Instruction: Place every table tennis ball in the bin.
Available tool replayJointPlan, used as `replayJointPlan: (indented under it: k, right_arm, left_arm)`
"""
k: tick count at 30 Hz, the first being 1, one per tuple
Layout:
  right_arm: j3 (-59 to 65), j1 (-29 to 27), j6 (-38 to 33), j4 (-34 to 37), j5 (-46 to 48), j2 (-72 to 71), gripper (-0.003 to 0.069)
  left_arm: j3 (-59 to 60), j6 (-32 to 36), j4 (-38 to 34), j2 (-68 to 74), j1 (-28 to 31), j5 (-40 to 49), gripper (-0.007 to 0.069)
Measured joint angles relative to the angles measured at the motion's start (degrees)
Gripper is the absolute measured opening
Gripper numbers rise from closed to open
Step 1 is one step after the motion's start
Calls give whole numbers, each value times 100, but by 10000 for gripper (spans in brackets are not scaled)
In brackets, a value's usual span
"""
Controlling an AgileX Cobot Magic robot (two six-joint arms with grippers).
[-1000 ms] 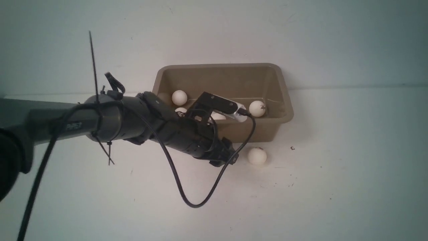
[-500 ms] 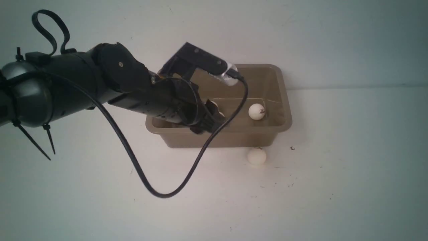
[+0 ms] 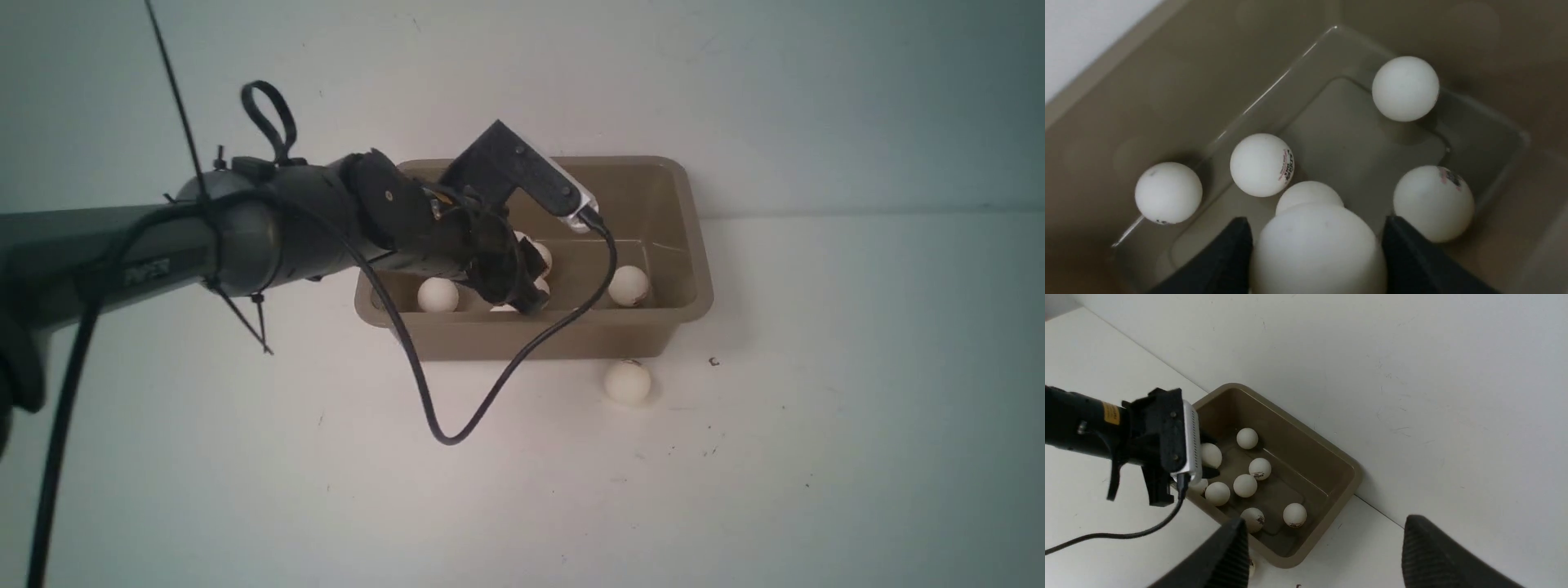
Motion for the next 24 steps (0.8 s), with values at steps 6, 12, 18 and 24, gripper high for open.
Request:
replayJointPlan:
  k: [6,12,18,24]
  right_arm:
    - [0,0,0,101,0,0,461]
    - [0,0,0,101,0,0,461]
    - [135,0,7,-98,0,-95,435]
    - [730,0,286,-614,-11,-555,336]
  left_arm:
    - [-351,-84,3,294,0,76,504]
    - [-351,-286,160,-413,49,807,416]
    - [-111,-631,309,-1993,491,1944,45]
    - [1371,-772,415,-3791,1163,2017,-4]
